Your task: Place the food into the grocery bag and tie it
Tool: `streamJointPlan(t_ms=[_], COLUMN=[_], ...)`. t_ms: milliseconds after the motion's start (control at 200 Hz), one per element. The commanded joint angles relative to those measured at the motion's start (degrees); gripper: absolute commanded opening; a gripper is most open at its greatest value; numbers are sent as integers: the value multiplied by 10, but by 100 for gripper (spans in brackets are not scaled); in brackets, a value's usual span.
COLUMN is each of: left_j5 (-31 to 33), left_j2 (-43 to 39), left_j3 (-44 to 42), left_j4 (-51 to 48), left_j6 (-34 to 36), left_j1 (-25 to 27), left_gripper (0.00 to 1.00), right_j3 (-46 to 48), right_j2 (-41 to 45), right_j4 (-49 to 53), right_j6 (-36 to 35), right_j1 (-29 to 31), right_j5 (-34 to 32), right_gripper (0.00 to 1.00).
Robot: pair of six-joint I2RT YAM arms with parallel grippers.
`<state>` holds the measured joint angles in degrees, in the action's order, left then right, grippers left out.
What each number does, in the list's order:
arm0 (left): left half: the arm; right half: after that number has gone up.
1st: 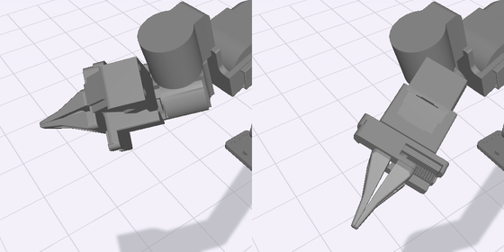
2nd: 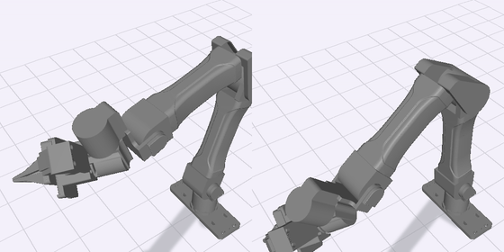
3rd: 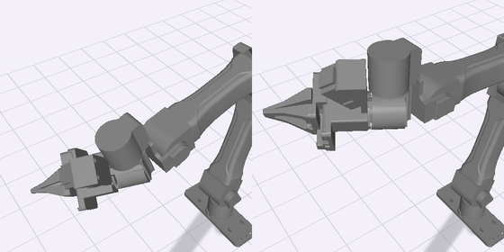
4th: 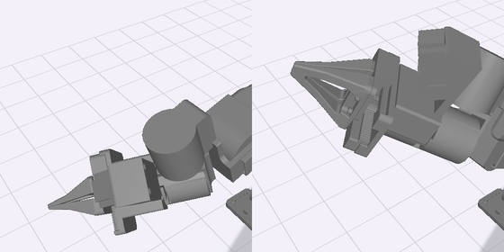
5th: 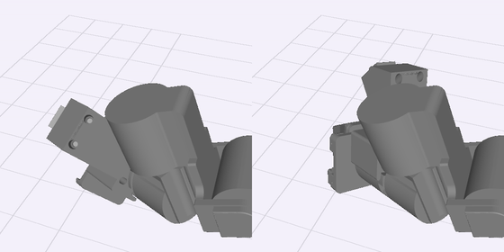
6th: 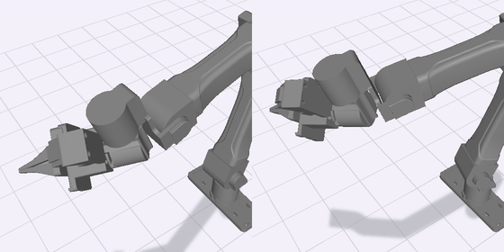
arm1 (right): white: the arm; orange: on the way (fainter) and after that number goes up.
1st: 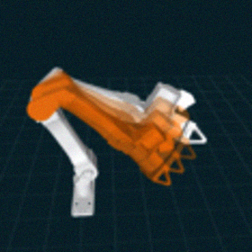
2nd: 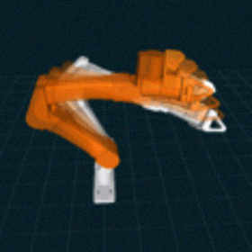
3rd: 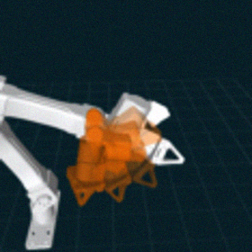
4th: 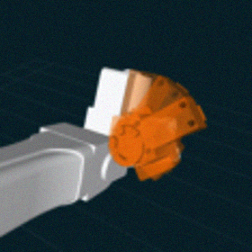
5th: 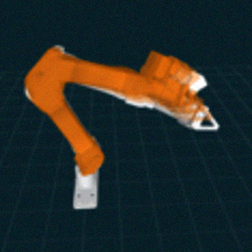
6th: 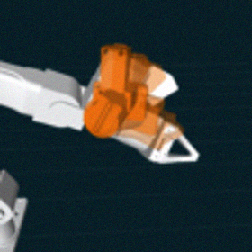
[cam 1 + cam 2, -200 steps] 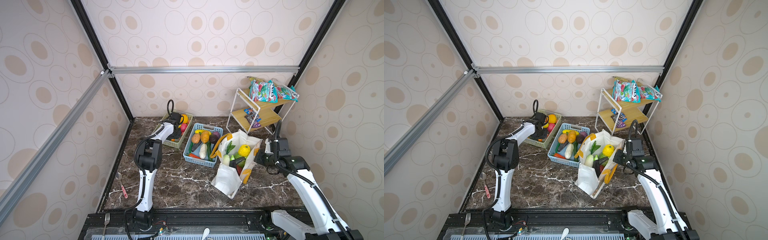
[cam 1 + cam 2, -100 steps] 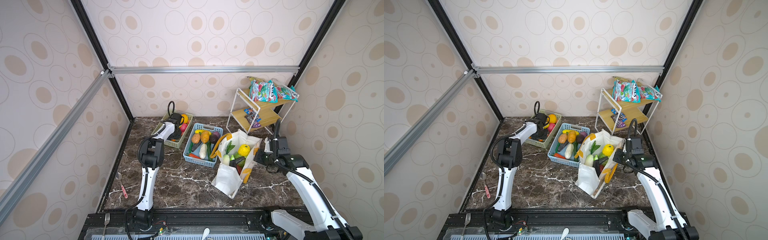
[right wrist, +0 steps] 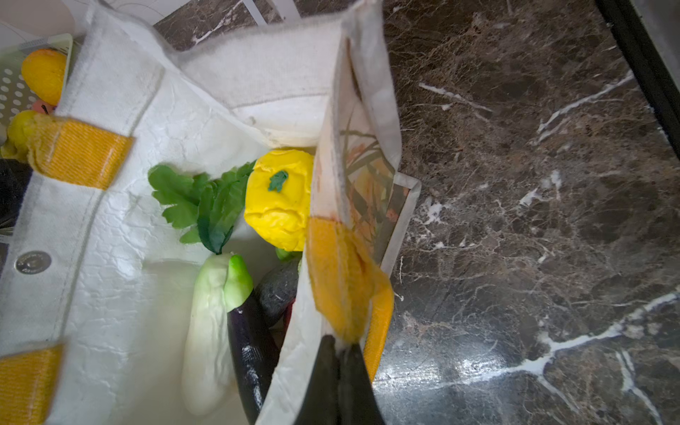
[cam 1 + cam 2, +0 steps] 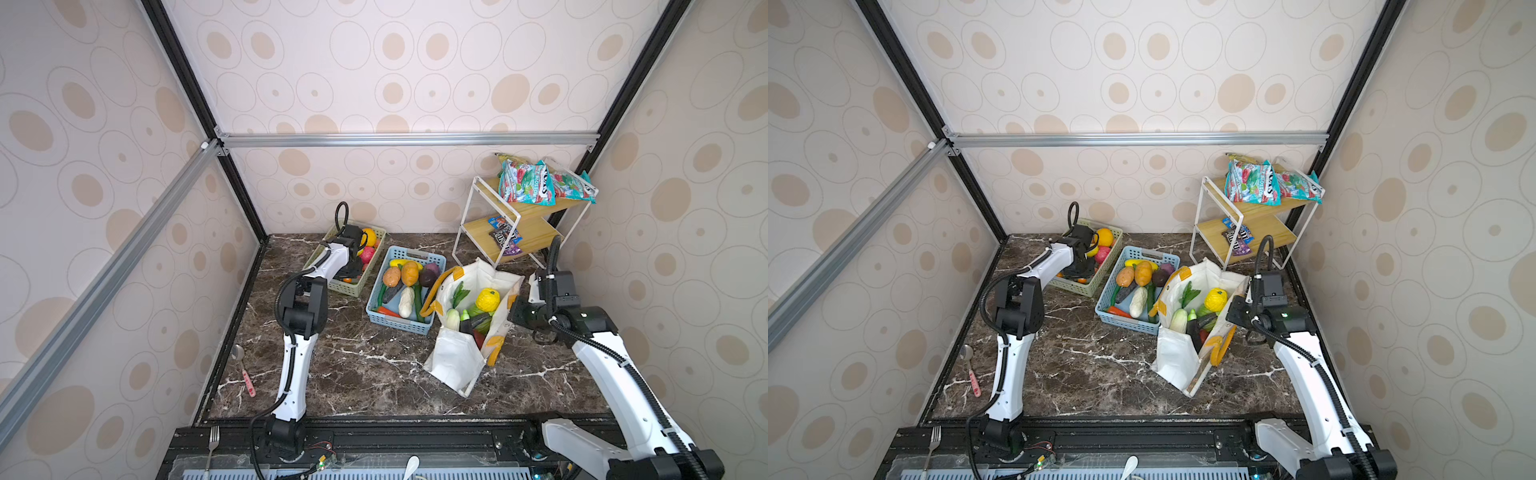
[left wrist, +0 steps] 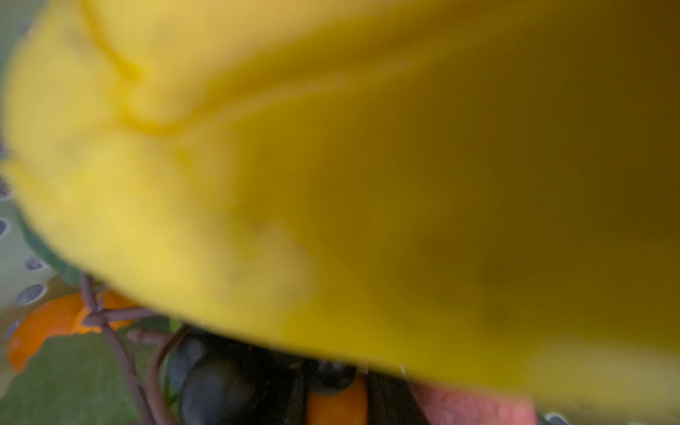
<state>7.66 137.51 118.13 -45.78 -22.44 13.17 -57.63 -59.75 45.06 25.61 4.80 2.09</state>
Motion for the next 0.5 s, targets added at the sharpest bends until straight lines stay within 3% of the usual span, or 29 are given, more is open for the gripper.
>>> streamJointPlan(t_ms=[0,495], left_j5=[-19,-52], left_j2=[-35,-102], left_j3=[21,19], left_j4=[-10,-5], left_j6=[-1,-6], left_j1=[-3,-2], left_gripper=[25,26], right_j3=[0,7], right_j2=[5,10], right_j4=[15,10], right_j6=[-7,-10], right_j1=[-2,-2], right_j5=[-12,-7], right_gripper=[0,0])
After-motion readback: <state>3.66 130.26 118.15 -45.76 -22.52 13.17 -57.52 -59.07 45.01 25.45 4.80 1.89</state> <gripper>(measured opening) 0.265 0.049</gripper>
